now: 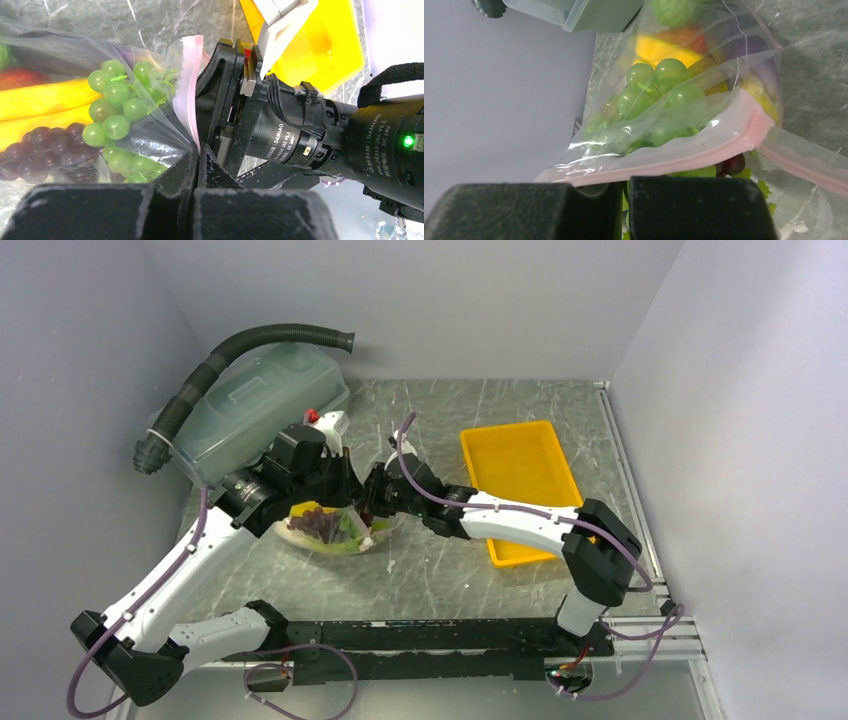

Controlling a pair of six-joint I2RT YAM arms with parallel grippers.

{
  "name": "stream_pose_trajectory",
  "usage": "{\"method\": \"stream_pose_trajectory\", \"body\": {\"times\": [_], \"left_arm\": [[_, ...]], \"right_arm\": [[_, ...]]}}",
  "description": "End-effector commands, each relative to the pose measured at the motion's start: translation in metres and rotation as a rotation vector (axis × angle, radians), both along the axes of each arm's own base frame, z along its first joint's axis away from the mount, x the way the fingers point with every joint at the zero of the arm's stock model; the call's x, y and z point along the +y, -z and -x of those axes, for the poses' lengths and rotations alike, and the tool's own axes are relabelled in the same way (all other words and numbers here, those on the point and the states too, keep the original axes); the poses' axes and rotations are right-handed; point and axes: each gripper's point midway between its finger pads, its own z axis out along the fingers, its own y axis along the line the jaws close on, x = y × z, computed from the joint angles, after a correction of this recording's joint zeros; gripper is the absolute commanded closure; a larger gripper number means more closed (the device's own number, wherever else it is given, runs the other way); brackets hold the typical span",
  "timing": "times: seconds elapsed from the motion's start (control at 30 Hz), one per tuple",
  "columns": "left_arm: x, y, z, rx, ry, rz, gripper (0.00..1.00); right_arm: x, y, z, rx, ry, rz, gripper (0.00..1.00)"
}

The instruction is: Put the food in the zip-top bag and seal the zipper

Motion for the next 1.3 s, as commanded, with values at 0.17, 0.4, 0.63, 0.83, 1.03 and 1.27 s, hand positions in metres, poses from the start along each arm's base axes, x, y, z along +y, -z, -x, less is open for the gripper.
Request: {"method": "stream_pose_trajectory", "body": {"times": [0.17, 0.4, 0.63, 0.83, 1.03, 1.27], "left_arm": [[-0.053, -0.082, 0.047, -0.035, 0.265, 0.362, 1.00], [-0.039, -0.083, 0.043, -0.059, 0.200, 0.308, 1.00], [-0.026, -0.083, 0.036, -0.082, 0.126, 0.265, 1.00], [-0.017, -0.086, 0.030, -0.105, 0.067, 0.255, 1.00], [-0.010, -0.086, 0.023, -0.117, 0.006, 0.244, 1.00], [-0.011, -0.086, 0.018, -0.120, -0.012, 0.240, 1.00]], "right_arm": [[0.004, 0.005, -0.029, -0.059, 0.108, -0.022, 0.82], [-0.013, -0.019, -0.028, -0.123, 0.122, -0.018, 0.53], [-0.034, -0.045, -0.020, -0.195, 0.107, 0.012, 0.48], [-0.054, -0.059, -0.012, -0.227, 0.091, 0.052, 0.46], [-0.064, -0.068, -0.001, -0.255, 0.010, 0.133, 0.46], [-0.080, -0.083, 0.008, -0.292, -0.029, 0.188, 0.43]]}}
